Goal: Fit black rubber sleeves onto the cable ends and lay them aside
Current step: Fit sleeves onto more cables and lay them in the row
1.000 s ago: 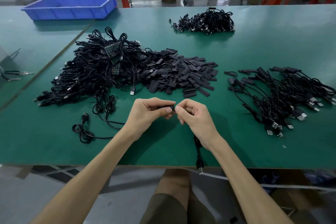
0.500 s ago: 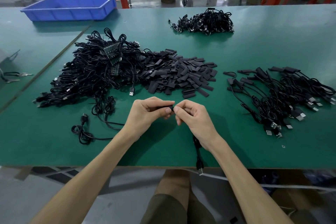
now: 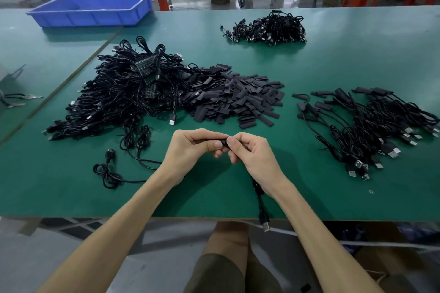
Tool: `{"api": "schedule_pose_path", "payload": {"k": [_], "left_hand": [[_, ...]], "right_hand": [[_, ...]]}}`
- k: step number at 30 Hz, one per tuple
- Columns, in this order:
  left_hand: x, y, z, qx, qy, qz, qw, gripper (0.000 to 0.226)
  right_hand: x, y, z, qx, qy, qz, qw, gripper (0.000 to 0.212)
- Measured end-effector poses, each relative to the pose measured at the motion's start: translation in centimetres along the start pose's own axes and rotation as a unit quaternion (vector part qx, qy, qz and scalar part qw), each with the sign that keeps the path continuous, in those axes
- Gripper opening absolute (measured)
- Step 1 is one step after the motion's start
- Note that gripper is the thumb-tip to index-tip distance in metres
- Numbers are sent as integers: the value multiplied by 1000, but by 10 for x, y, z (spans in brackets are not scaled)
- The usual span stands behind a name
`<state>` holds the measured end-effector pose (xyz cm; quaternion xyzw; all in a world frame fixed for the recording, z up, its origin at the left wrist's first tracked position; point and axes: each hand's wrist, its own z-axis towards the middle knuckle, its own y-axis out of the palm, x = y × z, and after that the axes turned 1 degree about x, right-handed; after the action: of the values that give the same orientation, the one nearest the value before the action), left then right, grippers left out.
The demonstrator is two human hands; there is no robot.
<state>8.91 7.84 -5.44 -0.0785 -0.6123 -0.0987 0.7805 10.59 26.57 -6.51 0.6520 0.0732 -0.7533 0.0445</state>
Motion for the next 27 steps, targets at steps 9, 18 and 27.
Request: {"api": "schedule_pose_path", "payload": {"k": [9, 18, 27], "left_hand": [[0, 1, 1, -12, 7, 16, 1000, 24], [1, 3, 0, -3, 24, 42, 999, 19], [1, 5, -2, 8, 86, 107, 991, 16]], "right_hand": [[-3, 0, 0, -4, -1, -17, 1000, 29], [-4, 2, 0, 6, 5, -22, 1000, 27], [-5, 1, 0, 13, 19, -30, 999, 32]]}}
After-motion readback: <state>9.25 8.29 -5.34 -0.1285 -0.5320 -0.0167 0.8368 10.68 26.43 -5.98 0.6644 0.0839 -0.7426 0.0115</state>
